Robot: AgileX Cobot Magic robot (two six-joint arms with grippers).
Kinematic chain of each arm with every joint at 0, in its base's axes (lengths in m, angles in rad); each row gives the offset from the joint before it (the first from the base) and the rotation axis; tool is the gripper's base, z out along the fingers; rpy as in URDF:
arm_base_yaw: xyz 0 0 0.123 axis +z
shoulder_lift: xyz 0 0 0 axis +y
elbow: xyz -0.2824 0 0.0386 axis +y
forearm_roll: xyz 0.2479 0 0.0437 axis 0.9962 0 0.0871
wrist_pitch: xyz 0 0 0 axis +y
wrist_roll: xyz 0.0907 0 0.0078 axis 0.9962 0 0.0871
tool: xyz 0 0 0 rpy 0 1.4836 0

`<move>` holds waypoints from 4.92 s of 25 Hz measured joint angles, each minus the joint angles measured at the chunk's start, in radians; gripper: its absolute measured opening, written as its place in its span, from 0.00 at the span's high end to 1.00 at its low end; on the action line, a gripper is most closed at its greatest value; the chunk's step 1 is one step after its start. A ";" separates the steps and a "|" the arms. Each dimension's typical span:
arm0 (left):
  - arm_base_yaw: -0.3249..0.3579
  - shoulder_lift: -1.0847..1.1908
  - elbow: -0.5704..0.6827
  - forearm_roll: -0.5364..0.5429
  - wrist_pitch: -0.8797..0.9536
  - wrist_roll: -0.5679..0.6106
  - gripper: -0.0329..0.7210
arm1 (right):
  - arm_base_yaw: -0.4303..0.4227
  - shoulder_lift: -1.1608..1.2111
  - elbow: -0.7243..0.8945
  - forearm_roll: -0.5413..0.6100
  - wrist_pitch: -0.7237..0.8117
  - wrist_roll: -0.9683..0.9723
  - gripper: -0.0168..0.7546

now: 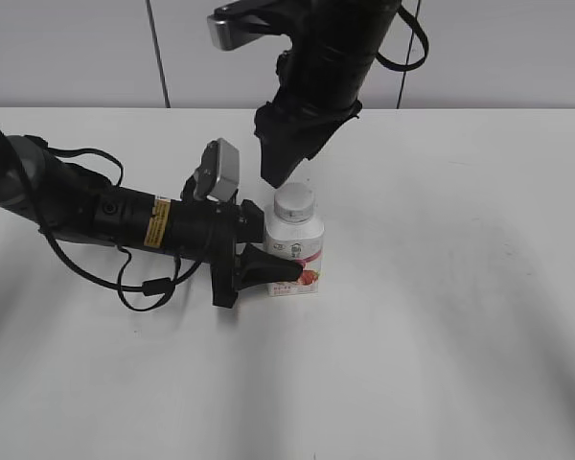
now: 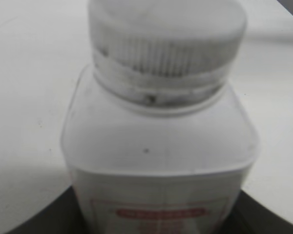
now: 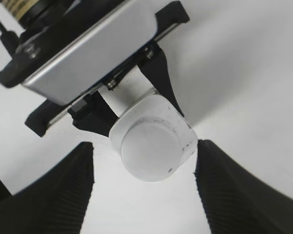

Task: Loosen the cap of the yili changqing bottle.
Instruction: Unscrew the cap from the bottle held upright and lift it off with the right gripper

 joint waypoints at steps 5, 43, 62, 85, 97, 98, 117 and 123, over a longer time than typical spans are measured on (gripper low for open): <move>0.000 0.000 0.000 -0.001 0.000 0.000 0.47 | 0.000 0.000 0.000 -0.010 0.000 0.374 0.31; 0.000 0.000 0.000 -0.003 0.000 0.000 0.47 | 0.000 0.079 0.000 -0.026 0.001 0.916 0.31; 0.000 0.000 0.000 -0.004 0.000 0.000 0.47 | 0.000 0.080 0.034 -0.021 0.001 0.915 0.37; 0.000 0.000 0.000 -0.007 0.002 0.000 0.47 | 0.000 0.080 0.035 -0.017 0.000 0.332 0.46; 0.000 0.000 0.000 -0.004 0.001 0.003 0.47 | 0.000 0.080 0.035 -0.020 -0.001 -0.293 0.46; 0.000 0.000 0.000 -0.004 0.001 0.003 0.47 | 0.000 0.080 0.035 -0.021 -0.001 -0.325 0.46; 0.000 0.000 0.000 -0.002 0.002 0.003 0.47 | 0.000 0.080 0.035 -0.022 -0.007 -0.712 0.47; 0.000 0.000 0.000 -0.002 0.002 0.003 0.47 | 0.000 0.080 0.035 -0.021 -0.007 -0.712 0.47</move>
